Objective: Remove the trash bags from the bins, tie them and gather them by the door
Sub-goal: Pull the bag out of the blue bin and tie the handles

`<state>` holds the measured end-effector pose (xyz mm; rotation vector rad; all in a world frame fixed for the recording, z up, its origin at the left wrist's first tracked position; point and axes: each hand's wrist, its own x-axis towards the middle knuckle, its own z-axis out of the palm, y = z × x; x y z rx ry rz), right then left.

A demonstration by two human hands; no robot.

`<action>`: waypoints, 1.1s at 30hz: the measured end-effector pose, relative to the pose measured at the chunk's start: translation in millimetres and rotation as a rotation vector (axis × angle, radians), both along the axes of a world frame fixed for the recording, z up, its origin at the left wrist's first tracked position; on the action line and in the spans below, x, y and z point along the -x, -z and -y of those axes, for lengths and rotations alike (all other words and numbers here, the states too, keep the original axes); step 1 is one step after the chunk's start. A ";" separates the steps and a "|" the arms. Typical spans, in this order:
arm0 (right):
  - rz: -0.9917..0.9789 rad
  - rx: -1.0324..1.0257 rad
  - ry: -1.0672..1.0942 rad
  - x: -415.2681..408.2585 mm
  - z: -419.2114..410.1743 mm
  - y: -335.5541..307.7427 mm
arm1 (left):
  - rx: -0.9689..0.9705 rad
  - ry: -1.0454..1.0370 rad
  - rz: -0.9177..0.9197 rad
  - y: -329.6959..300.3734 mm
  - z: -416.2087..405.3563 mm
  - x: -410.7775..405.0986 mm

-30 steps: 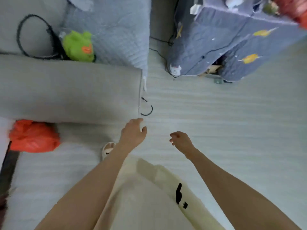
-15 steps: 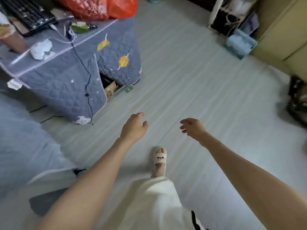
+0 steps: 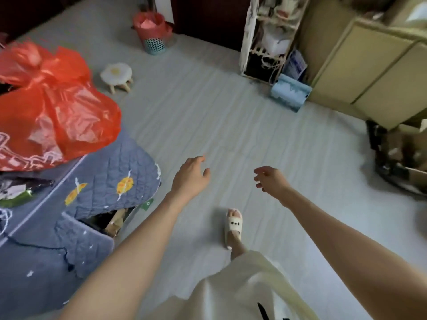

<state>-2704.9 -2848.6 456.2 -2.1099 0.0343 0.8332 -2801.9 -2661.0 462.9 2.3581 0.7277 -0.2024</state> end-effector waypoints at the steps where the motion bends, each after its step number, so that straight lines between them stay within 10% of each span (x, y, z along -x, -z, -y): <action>1: 0.017 0.002 -0.005 -27.4 -17.2 3.5 | -0.011 0.011 0.005 2.4 -16.5 -29.7; 33: -0.022 -0.121 -0.200 -757.0 -840.9 -36.0 | -0.028 -0.319 0.058 -38.1 -823.0 -703.1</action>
